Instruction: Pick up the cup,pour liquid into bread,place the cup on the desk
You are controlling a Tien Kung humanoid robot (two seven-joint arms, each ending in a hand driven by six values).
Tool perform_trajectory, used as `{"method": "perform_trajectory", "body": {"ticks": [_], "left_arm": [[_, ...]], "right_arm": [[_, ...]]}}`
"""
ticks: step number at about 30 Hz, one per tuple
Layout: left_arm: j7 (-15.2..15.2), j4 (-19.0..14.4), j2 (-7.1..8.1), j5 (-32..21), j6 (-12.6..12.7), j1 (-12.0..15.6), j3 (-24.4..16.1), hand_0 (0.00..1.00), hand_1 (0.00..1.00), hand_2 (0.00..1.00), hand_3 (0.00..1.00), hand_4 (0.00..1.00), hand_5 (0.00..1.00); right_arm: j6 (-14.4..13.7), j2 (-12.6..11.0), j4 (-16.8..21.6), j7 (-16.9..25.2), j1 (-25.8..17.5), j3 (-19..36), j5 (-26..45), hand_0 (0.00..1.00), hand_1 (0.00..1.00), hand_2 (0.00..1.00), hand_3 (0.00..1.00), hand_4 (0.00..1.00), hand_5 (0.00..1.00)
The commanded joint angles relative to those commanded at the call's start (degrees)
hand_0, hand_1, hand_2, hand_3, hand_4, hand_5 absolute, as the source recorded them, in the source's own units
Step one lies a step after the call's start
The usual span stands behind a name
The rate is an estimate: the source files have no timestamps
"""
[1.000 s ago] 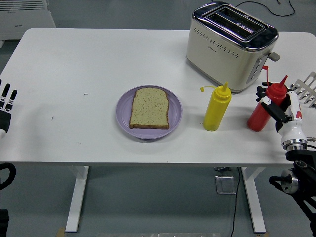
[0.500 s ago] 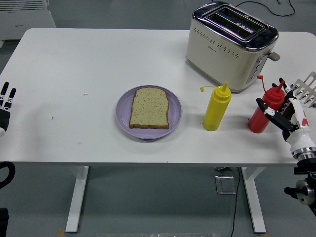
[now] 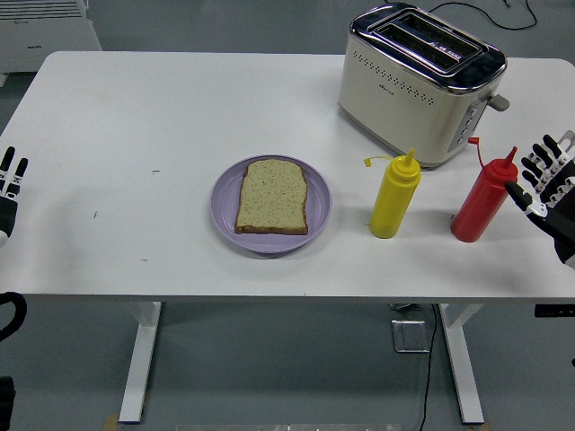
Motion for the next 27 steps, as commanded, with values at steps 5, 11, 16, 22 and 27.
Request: {"method": "perform_trajectory", "body": {"ticks": [5,11,16,22,27], "left_arm": [[0.01,0.0,0.05,0.01,0.02,-0.09,0.04,0.803,0.782,0.783,0.718,0.614,0.998],[0.0,0.01,0.0,0.01,0.08,-0.07,0.0,0.803,0.781,0.783,0.719,0.614,0.998],[0.0,0.02,-0.06,0.05,0.1,0.07,-0.08,0.804,0.782,0.783,0.719,0.616,0.998],[0.02,0.04,-0.07,0.13,0.05,0.23,0.16,0.803,0.783,0.783,0.719,0.616,0.998],[0.03,0.06,-0.04,0.17,0.05,0.37,0.34,0.802,0.782,0.783,0.719,0.616,0.998]], "right_arm": [[1.01,0.97,0.19,0.83,0.08,5.35,8.55,0.974,0.915,0.986,0.998,0.89,0.341],[1.97,3.38,-3.84,-3.27,3.48,9.37,23.07,0.872,0.816,0.864,0.908,0.761,0.502],[0.45,6.18,-7.18,-3.05,6.87,10.59,34.99,0.813,0.763,0.785,0.817,0.702,0.545],[-1.04,7.7,-9.9,-6.17,9.76,10.61,43.89,0.798,0.747,0.768,0.783,0.635,0.593],[-1.43,8.16,-11.65,-9.82,10.49,11.01,43.63,0.792,0.737,0.758,0.777,0.608,0.616]]}}
